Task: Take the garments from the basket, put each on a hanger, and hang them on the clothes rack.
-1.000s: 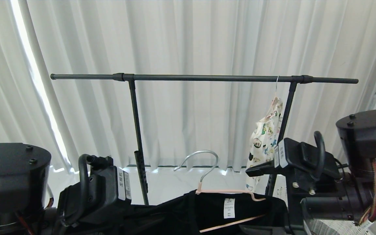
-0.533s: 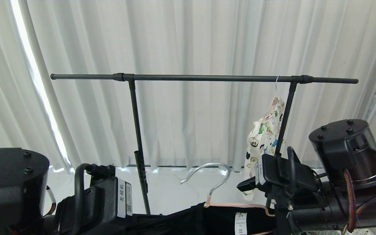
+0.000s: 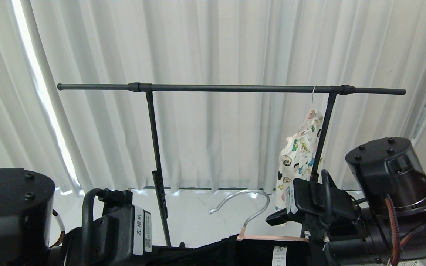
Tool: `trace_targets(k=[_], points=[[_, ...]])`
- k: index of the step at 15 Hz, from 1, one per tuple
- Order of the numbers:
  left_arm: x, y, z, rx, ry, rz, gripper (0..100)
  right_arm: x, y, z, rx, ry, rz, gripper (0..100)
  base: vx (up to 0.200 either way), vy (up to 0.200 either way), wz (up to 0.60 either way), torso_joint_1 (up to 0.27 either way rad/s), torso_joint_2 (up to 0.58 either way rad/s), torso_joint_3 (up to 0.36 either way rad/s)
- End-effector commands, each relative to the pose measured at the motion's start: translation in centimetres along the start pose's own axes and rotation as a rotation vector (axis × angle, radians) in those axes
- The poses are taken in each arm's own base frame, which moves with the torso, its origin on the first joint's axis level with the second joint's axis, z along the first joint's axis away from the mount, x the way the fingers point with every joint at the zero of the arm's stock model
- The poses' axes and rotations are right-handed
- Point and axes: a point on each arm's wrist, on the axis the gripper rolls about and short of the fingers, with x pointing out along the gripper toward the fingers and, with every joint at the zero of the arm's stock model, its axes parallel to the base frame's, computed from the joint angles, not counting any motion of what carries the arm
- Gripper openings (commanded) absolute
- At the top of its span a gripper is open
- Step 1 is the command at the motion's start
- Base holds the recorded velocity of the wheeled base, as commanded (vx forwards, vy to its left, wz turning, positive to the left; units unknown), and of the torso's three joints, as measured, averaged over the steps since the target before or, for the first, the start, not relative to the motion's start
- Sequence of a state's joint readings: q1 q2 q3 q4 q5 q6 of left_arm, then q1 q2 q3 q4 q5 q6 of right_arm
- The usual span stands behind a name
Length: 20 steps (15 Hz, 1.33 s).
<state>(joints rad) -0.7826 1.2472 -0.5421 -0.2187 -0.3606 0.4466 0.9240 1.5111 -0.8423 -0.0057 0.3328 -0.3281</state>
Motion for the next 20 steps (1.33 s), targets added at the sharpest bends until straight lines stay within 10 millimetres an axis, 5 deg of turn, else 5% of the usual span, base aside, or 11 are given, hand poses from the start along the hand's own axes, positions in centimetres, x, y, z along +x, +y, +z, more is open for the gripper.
trace_targets(k=[1,9,10,17,20], points=[[0.0,0.0,0.1,0.001,-0.002,0.000,0,0.1,0.0,0.0,-0.001,0.001,0.002,0,0.000,0.000,0.00,0.000,0.00,0.000],[0.0,-0.1,0.0,0.037,0.002,0.002,0,0.1,0.3,0.1,-0.016,-0.003,0.004,0,0.000,0.000,0.00,0.000,0.00,0.000],[0.1,-0.2,-0.1,0.043,0.006,0.000,100,-0.1,0.3,0.2,-0.030,-0.008,-0.001,0,0.000,0.000,0.00,0.000,0.00,0.000],[-0.4,-0.4,-0.2,0.046,-0.002,0.003,100,-1.8,-0.7,0.2,-0.156,-0.040,-0.070,0,0.000,0.000,0.00,0.000,0.00,0.000],[-0.8,-0.2,-1.8,-0.001,0.044,0.035,100,-2.8,-2.0,-0.2,-0.203,-0.038,-0.133,0,0.000,0.000,0.00,0.000,0.00,0.000]])
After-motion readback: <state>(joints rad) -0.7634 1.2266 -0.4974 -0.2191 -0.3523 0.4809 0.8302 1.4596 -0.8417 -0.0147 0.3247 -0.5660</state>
